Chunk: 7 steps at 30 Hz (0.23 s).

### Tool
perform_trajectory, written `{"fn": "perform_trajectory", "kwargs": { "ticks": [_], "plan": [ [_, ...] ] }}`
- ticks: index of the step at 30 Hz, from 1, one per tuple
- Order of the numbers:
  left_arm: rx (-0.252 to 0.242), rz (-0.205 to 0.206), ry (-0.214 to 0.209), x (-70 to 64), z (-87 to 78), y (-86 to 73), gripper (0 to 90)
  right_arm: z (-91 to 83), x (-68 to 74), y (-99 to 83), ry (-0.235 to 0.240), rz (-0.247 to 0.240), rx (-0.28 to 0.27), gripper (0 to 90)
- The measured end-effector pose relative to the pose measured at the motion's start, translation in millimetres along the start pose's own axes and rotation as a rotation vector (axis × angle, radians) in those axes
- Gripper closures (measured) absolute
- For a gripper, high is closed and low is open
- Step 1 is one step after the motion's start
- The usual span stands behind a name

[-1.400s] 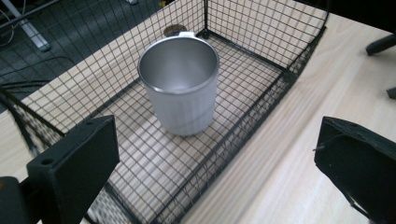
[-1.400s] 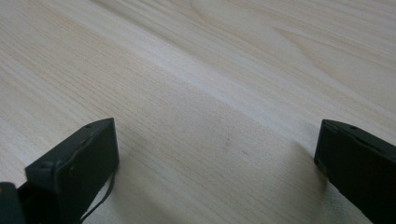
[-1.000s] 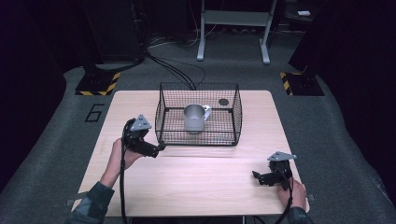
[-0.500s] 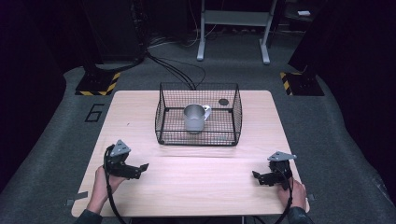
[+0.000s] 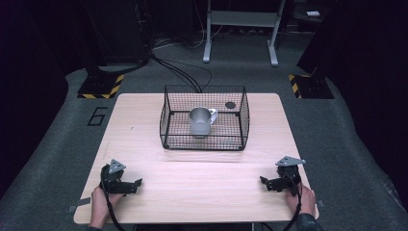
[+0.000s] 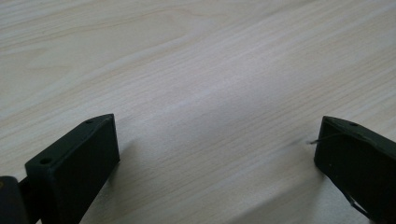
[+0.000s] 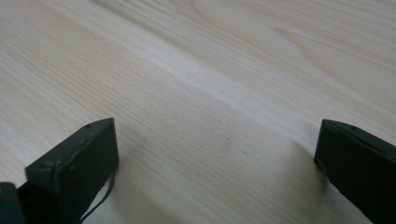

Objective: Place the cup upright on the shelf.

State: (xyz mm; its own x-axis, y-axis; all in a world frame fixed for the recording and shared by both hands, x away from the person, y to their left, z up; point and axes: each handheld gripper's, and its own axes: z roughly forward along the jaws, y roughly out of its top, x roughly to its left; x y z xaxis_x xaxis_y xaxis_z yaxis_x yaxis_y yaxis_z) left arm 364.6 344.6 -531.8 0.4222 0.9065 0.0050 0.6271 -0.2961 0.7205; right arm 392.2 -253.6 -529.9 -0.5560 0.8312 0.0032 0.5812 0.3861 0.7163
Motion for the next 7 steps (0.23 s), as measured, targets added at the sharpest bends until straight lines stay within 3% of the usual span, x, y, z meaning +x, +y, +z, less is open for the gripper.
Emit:
{"fn": "perform_trajectory", "kwargs": {
  "ticks": [7],
  "plan": [
    [-0.003, 0.002, -0.001, 1.6, 1.0, 0.5, 0.0, 0.0, -0.2, 0.0, 0.0, -0.003, -0.001, 0.0]
  ]
}}
